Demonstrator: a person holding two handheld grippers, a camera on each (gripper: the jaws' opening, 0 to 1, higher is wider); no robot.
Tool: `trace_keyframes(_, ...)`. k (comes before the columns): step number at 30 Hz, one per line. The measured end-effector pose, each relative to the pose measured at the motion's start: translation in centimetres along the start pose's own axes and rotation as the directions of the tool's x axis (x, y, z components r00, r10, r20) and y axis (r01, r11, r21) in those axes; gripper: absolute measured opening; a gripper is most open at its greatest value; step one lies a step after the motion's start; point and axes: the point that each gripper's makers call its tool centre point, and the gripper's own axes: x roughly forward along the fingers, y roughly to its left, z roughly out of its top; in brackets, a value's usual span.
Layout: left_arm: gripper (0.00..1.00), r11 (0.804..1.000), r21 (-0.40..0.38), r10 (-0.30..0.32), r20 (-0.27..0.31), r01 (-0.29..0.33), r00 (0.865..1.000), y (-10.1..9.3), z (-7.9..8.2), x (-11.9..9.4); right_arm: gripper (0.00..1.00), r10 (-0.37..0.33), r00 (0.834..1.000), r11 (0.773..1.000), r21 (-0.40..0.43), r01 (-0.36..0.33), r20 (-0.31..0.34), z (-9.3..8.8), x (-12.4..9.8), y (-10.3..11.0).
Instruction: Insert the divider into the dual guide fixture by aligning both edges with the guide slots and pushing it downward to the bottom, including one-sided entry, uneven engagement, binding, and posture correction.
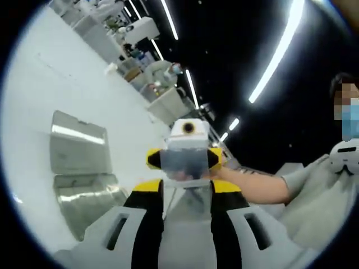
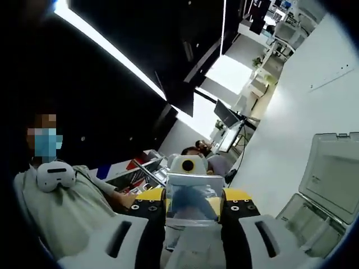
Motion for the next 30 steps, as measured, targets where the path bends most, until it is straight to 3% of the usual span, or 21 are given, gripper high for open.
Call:
trace_keyframes(14, 0.30, 1.000, 0.007, -0.009, 0.026, 0.009, 1.000, -0.3, 0.6, -0.4, 0.34, -0.014, 1.000, 1.000, -0.004, 0.014, 0.018, 0.6, 0.4, 0.2)
trace_keyframes(30, 0.35, 0.989, 0.122, 0.074, 0.051, -0.079, 0.996, -0.5, 1.2, -2.1, 0.33, -0.117, 0.993, 0.993, -0.013, 0.117, 0.030, 0.7, 1.1, -0.8)
